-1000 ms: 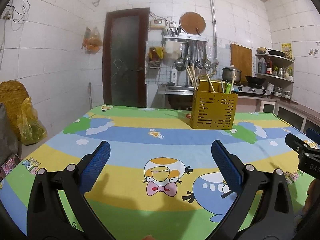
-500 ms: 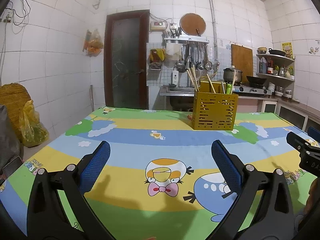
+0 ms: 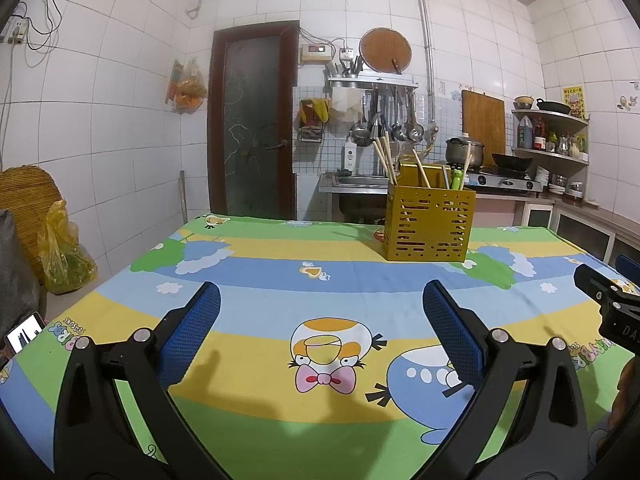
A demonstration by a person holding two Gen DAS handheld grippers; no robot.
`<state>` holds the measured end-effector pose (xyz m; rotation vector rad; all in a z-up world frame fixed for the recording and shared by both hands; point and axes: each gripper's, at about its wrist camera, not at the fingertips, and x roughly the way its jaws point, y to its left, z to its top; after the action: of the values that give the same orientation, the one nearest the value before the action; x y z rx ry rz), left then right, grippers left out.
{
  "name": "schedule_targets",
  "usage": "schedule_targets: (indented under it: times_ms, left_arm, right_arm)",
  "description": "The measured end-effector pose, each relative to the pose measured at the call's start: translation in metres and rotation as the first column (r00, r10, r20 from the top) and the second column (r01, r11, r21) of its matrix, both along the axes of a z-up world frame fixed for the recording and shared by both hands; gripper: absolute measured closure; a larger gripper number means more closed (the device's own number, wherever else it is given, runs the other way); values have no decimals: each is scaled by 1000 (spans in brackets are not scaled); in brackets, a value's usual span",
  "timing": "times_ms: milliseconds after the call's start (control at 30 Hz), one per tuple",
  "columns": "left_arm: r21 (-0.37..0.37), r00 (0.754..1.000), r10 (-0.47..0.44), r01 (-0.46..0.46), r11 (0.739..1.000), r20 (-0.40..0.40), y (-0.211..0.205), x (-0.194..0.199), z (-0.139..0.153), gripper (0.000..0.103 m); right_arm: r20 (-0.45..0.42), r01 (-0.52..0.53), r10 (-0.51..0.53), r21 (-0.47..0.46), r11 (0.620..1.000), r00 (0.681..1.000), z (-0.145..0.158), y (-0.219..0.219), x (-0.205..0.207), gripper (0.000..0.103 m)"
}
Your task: Organize utensils
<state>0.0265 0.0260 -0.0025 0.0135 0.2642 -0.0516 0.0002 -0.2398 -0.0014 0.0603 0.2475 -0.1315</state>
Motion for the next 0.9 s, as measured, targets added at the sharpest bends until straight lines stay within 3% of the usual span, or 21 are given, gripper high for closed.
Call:
schedule_targets:
  times_ms: [900]
  left_arm:
    - [-3,1000,-9,9,1000,6,-1,-2,1,5]
  right_arm:
    - [3,25,-25,2,1000,1000,1,-5,-3,5]
